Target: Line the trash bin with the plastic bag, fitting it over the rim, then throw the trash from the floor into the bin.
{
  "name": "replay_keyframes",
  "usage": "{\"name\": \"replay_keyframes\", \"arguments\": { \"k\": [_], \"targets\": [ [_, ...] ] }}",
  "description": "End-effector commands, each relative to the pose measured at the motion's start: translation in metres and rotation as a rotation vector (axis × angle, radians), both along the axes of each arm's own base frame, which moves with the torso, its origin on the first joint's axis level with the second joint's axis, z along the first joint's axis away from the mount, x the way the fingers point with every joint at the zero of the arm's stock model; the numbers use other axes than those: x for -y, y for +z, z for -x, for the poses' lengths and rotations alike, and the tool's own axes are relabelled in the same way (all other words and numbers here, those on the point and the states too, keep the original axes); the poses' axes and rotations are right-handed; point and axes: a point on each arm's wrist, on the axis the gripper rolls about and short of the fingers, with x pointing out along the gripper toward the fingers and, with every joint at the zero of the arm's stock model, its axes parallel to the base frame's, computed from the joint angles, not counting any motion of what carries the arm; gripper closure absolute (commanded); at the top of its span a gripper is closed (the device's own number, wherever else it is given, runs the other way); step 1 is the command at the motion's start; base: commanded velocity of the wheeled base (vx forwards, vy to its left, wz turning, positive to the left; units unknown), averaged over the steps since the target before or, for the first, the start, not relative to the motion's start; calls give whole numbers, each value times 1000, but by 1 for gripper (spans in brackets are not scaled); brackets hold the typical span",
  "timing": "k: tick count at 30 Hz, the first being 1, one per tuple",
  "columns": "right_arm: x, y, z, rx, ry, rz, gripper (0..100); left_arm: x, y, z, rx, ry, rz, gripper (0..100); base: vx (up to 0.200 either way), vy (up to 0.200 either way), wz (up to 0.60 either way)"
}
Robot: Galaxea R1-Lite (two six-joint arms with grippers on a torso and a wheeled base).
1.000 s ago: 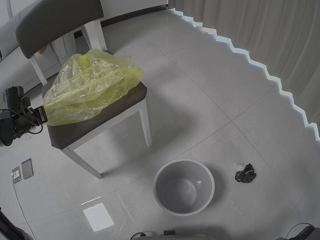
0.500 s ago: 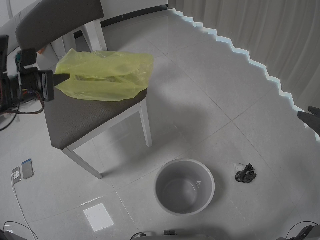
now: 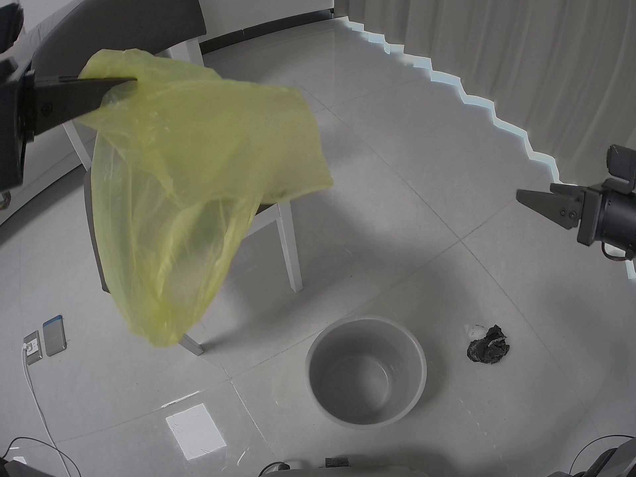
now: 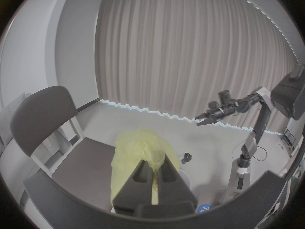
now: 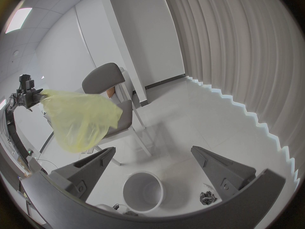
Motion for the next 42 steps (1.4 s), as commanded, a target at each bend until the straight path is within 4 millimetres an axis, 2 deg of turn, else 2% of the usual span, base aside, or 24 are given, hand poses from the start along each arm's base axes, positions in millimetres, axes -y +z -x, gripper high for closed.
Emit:
{"name": "replay_keyframes", "arguments": {
  "k": [1,5,10,18,19,23,25,28,33,38,42],
  "targets": [
    [-12,2,-27,-16,25,4,0,7,-11,1,-8,-63,-50,100,0,0,0],
    [-18,6,-31,-8,63,-3,0,12,-16,-6,-22,-104,-68,100,0,0,0],
    [-31,-3,-36,-44,110,5,0,19,-15,-9,-10,-155,-81,100,0,0,0],
    [-46,-15,-61,-87,163,5,0,26,-16,-3,-14,-232,-79,100,0,0,0],
    [-50,-12,-72,-62,162,-6,0,26,-16,-2,-13,-243,-77,100,0,0,0],
    [-55,-7,-86,-28,159,-18,0,27,-16,-2,-14,-264,-75,100,0,0,0],
    [-56,7,-96,21,149,-33,0,29,-17,-3,-11,-287,-84,100,0,0,0],
    [-50,29,-99,82,128,-52,0,32,-20,-6,-18,-289,-97,100,0,0,0],
    [-43,43,-90,102,119,-57,0,34,-21,-10,-24,-288,-102,100,0,0,0],
    [-44,40,-94,91,128,-57,0,35,-20,-10,-17,-294,-98,100,0,0,0],
    [-55,27,-105,52,151,-47,0,36,-20,-9,-17,-299,-98,100,0,0,0]
  ]
}}
